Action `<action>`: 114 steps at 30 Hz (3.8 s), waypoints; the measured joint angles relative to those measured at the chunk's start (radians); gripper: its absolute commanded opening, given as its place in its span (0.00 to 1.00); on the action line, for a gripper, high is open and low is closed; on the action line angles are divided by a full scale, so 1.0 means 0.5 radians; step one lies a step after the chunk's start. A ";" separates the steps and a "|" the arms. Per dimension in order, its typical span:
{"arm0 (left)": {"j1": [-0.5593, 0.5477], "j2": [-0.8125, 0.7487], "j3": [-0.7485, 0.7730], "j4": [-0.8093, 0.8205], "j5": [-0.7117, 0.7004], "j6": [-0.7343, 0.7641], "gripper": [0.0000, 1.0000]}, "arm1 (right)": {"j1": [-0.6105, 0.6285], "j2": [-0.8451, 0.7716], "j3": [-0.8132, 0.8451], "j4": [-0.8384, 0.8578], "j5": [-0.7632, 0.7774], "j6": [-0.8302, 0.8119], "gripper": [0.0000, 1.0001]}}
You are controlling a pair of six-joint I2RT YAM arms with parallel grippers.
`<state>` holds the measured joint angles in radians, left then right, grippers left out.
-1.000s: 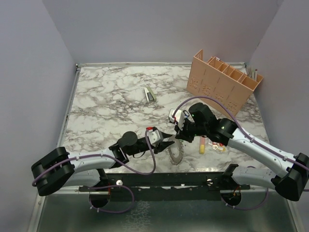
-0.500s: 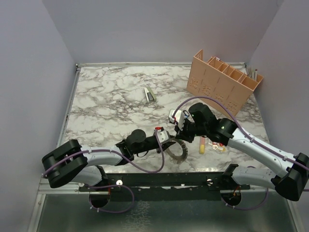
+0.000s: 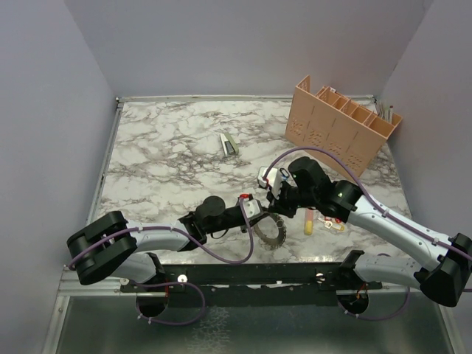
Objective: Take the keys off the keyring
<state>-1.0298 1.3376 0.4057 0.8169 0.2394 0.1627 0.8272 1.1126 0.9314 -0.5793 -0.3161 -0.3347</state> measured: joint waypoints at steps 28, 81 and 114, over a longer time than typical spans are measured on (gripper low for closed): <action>0.006 0.030 0.026 0.059 0.071 -0.018 0.00 | 0.006 -0.034 -0.001 -0.019 0.127 0.112 0.00; 0.004 0.000 0.021 0.010 0.067 -0.122 0.00 | -0.066 -0.219 -0.294 0.228 -0.051 -0.165 0.01; 0.000 0.014 0.011 -0.032 0.042 -0.206 0.28 | -0.062 -0.268 -0.294 0.228 -0.003 -0.065 0.01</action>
<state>-1.0298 1.3449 0.4114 0.8009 0.2604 0.0597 0.7963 0.9787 0.7845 -0.4652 -0.3176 -0.3672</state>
